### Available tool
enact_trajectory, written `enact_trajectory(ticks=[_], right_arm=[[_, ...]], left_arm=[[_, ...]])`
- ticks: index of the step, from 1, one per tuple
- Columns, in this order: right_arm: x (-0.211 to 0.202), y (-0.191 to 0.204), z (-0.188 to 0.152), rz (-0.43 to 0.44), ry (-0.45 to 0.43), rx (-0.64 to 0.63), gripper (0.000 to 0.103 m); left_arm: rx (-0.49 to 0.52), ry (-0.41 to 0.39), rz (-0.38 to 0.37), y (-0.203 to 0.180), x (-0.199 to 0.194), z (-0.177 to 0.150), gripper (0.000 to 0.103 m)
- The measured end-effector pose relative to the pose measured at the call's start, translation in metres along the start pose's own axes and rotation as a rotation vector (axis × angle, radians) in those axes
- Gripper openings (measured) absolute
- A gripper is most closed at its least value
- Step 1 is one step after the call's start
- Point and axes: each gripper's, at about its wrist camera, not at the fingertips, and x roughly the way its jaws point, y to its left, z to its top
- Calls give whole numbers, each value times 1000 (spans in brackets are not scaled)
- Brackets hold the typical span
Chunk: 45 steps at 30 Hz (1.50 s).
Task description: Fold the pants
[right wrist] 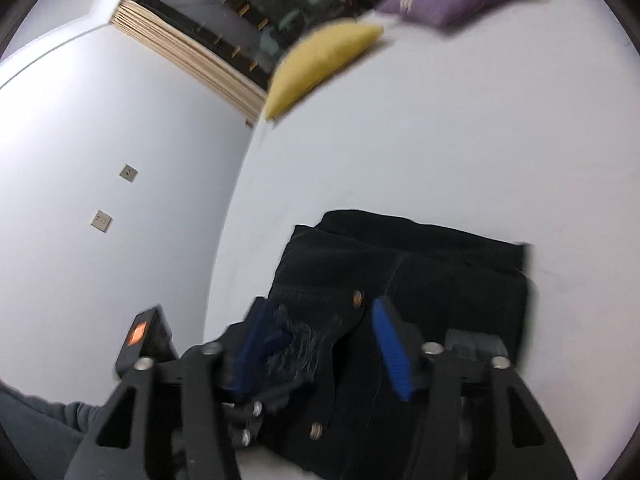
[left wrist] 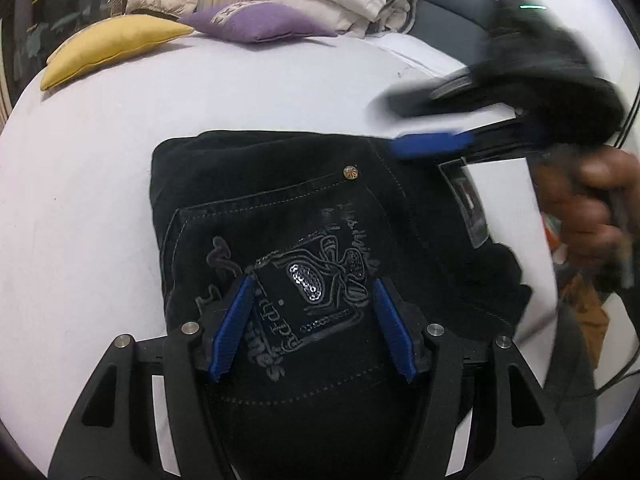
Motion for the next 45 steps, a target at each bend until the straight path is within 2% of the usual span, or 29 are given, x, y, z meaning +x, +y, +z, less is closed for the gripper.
enact_trajectory(ticks=[1,2,4,5,6,8,10,11,12,13,16,17,18,19,20,21,23,25,27,31,33,35,39,41,42,43,45], right_arm=[[13,-20,2,-28,33,41,56],[19,-39,3,-18,37,96,39],[6,-51,6,17,-19,155,29],[-9,-54,3,25,-62,159,31],[-22,-52,1,-13,-98,153,39],[-55,-54,-9,-53,-164,163,58],[-80,-47,-18,-17,-219,161,66],[-89,-41,-23,28,-241,147,70],[-93,-34,-28,81,-237,121,72],[-90,-26,-33,96,-220,94,77],[-60,-18,-42,24,-163,76,84],[-36,-28,-48,-9,-114,119,83],[-30,-37,-51,-14,-96,145,80],[-31,-42,-57,-15,-124,148,74],[-36,-43,-60,-6,-137,142,71],[-38,-41,-61,-7,-139,147,72],[-55,-37,-65,-74,-149,158,75],[-77,-37,-69,-24,-202,162,77],[-89,-42,-70,-23,-222,172,85],[-76,-70,-71,-21,-133,239,85],[-70,-82,-73,-3,-94,265,85],[-53,-88,-72,3,-64,283,85],[-40,-87,-62,59,-49,270,85],[-33,-88,-57,84,-32,265,77],[-29,-89,-54,95,-22,271,74],[-26,-90,-53,99,-15,272,66],[-21,-87,-51,77,-3,258,55]], left_arm=[[9,4,2,-2,3,0,60],[21,12,3,-3,3,2,60],[-1,-7,-16,2,-9,5,60],[-19,-30,-17,5,-18,6,60],[-41,-65,-5,11,-29,8,60],[-83,-112,23,26,-47,12,60],[-116,-126,54,39,-54,15,61],[-143,-137,67,48,-56,17,62],[-160,-139,62,53,-56,18,63],[-176,-127,68,58,-51,19,67],[-187,-45,91,65,-28,14,72],[-222,25,81,71,-10,5,72],[-260,67,47,76,0,-4,72],[-280,65,32,81,-1,-6,72],[-275,53,32,81,-5,-9,72],[-267,55,36,80,-8,-8,72],[-269,28,38,81,-21,-6,72],[-279,-14,42,86,-34,-2,73],[-306,14,42,95,-34,-1,75],[-370,109,-15,108,-24,-8,75],[-342,144,-46,100,-10,-9,75],[-312,153,-46,96,-5,-7,76],[-289,179,-67,93,7,8,76],[-265,201,-74,90,12,12,75],[-244,215,-81,86,16,15,70],[-236,224,-96,83,19,18,57],[-250,231,-95,84,19,19,52]])
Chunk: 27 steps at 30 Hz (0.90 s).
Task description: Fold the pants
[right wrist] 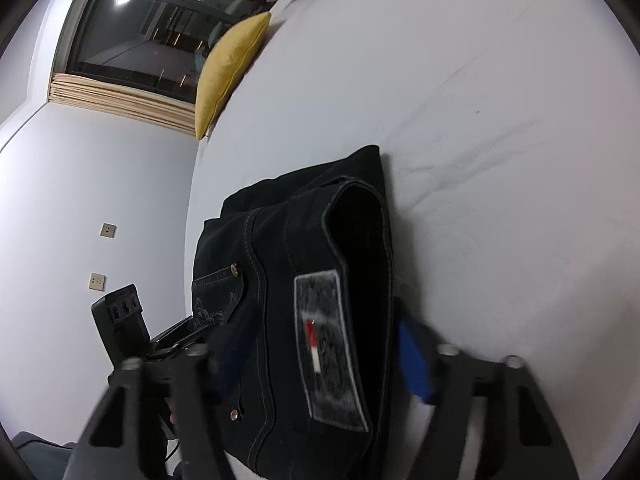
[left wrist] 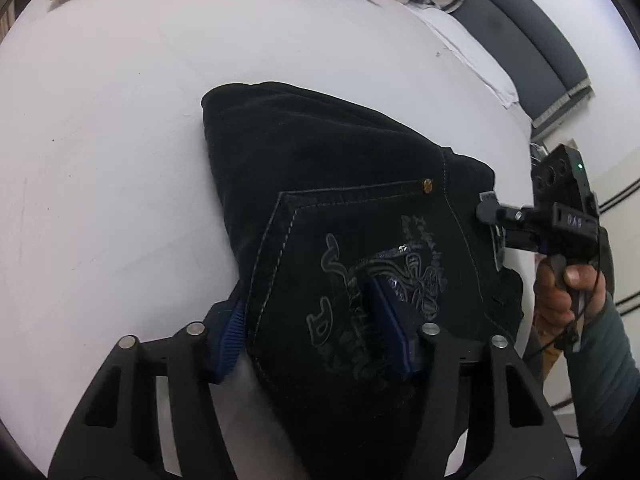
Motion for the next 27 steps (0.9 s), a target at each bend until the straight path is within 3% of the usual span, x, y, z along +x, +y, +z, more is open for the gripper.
enact_trajectory(ticks=[2,7,11,15,22,27], right_arm=[[1,3,-2,-22,-6,-12,41],[-7,23,-12,-121,-66,-71,26],[-13,55,-22,-208,-117,-149,22],[-21,95,-31,-232,-157,-217,20],[-17,162,-22,-177,-175,-294,20],[1,179,6,-161,-176,-295,19]], left_arm=[[-7,-2,-7,-3,0,2,46],[5,-35,-13,-12,-8,6,22],[3,-72,-7,-17,-20,3,18],[-9,-112,-25,-16,-45,1,17],[27,-193,42,-2,-114,18,17],[50,-204,104,27,-131,48,17]])
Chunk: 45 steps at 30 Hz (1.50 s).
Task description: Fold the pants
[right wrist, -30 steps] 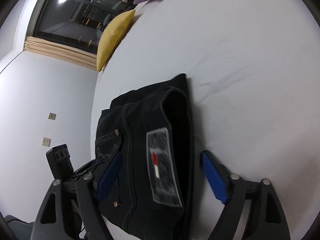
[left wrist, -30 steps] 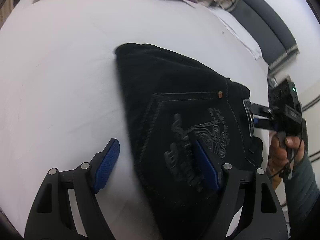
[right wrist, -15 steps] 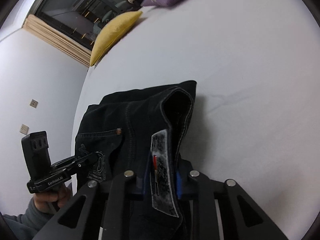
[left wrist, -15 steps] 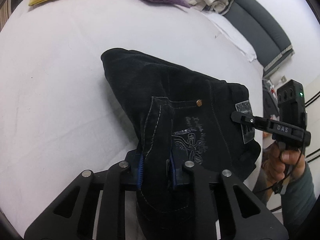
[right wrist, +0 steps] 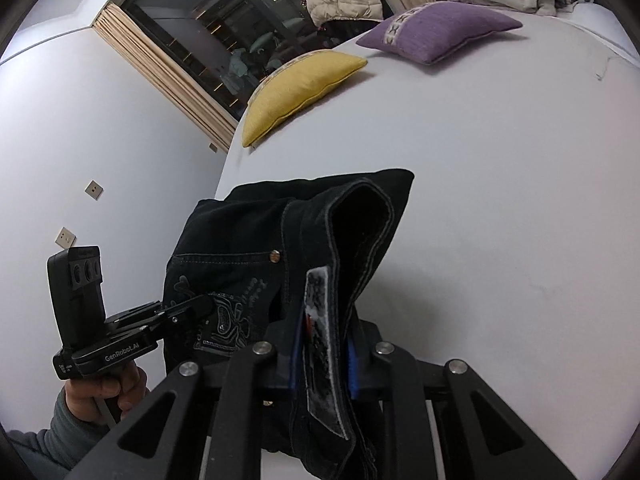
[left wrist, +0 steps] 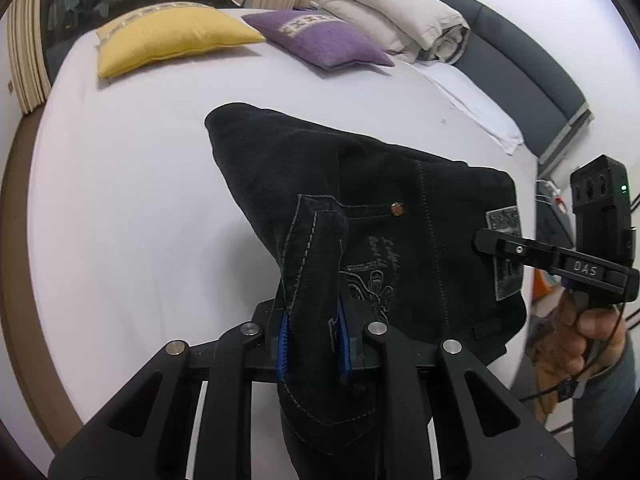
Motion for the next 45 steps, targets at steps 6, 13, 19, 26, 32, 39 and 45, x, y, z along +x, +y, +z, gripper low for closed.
enact_trajectory(ticks=[6,13,19,26,32,39,45], right_arm=[[39,-23,17,-48,37,49,19],[80,-96,1,-98,74,270,50],[46,-98,-15,-142,-25,264,70],[-25,-50,-22,-258,-223,125,70],[-120,53,-31,-440,-634,-185,103],[-214,141,-61,-499,-958,-408,103],[-259,167,-79,-429,-1022,-419,103]], left_arm=[[29,26,39,26,41,11,18],[-36,40,104,55,101,-10,62],[-19,-46,168,62,64,-24,73],[13,-320,216,31,-47,-48,96],[152,-753,499,-31,-183,-70,103],[161,-932,512,-75,-307,-95,103],[205,-827,525,-97,-331,-119,103]])
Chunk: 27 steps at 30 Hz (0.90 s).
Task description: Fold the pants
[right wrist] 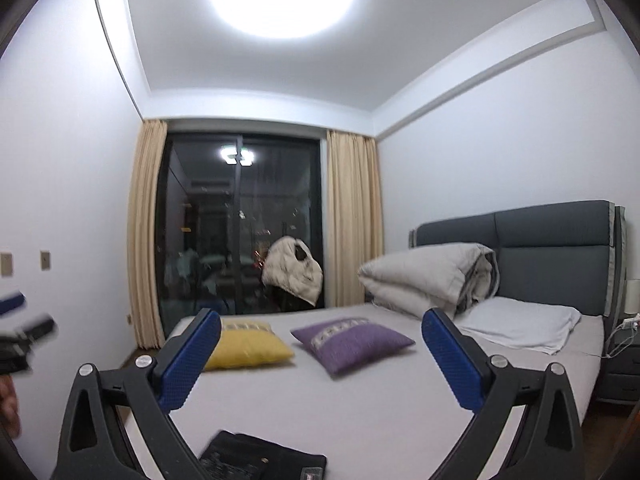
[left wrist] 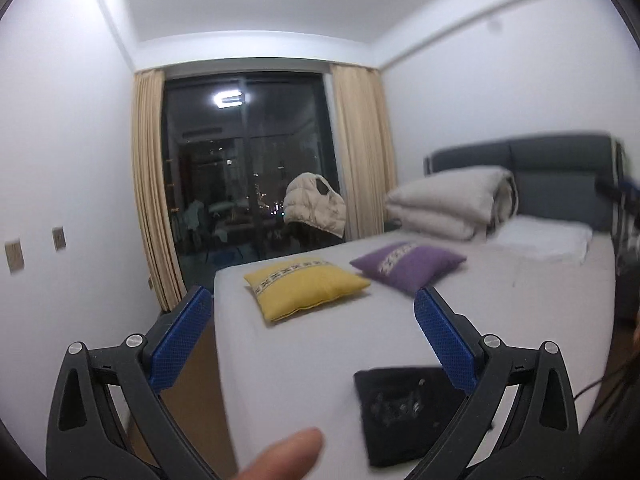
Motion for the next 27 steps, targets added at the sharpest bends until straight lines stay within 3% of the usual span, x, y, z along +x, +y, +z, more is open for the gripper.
enact_trajectory(ticks=[2,7,12,19,20,27], right_arm=[[2,3,1,0,39,3,103],[25,9,-19,-43,230,25,103],[44,16,-55,-18,424,50,103],[59,37,-103,3,611,38,103],[60,41,-108,9,630,39,103],[62,54,-129,16,717,43,103]], left_arm=[[17,91,79,-6,7,-7,103],[-79,374,41,-19,40,-41,103],[-88,523,11,-36,60,-74,103],[-106,617,-42,-56,85,-106,103],[-107,623,-44,-60,108,-115,103],[-114,678,-58,-65,130,-136,103]])
